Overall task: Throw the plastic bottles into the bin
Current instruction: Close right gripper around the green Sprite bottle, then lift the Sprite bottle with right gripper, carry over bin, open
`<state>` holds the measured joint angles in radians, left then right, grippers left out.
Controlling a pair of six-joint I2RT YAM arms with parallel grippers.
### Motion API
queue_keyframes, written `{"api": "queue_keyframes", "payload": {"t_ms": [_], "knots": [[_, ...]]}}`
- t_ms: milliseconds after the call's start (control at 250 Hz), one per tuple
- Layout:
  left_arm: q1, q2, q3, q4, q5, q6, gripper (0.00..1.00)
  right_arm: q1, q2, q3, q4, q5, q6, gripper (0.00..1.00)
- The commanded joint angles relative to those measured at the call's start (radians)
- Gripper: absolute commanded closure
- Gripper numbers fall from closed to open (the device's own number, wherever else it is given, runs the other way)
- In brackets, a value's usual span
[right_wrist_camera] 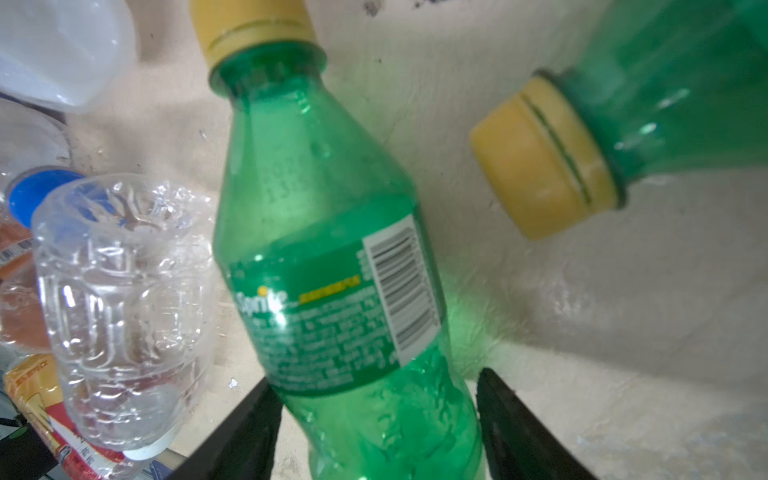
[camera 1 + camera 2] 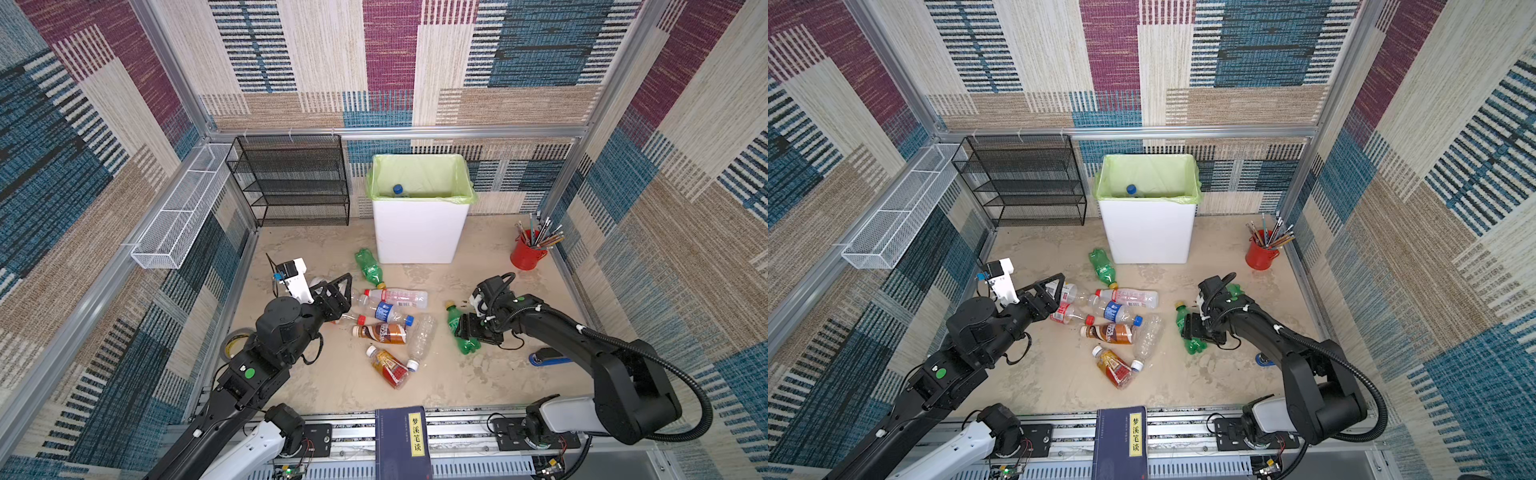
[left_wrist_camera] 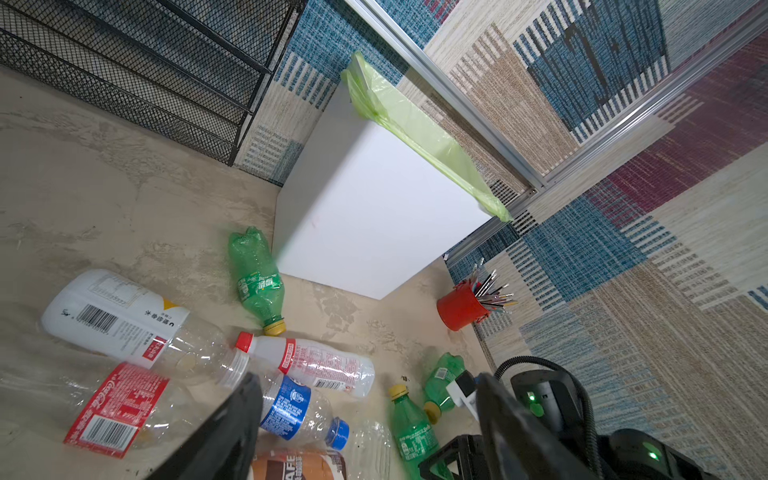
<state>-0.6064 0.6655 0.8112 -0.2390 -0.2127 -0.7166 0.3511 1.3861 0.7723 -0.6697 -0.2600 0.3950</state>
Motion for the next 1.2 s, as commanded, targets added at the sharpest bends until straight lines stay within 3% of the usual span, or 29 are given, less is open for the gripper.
{"api": "queue_keyframes", "payload": {"t_ms": [0, 448, 800, 1196], "knots": [[0.0, -0.021, -0.007, -0.035, -0.026, -0.021, 0.19, 0.005, 0.015, 0.008, 0.036, 0.021, -0.009, 0.3], [0.0, -0.079, -0.037, -0.077, -0.052, -0.047, 0.21, 0.015, -0.038, -0.032, 0.107, -0.033, 0.037, 0.46], [0.001, -0.061, -0.069, -0.034, -0.062, -0.076, 0.22, 0.019, -0.313, -0.178, 0.253, -0.108, 0.163, 0.48], [0.0, -0.01, -0.075, 0.036, -0.055, -0.098, 0.23, 0.018, -0.654, -0.334, 0.432, -0.053, 0.25, 0.51]]}}
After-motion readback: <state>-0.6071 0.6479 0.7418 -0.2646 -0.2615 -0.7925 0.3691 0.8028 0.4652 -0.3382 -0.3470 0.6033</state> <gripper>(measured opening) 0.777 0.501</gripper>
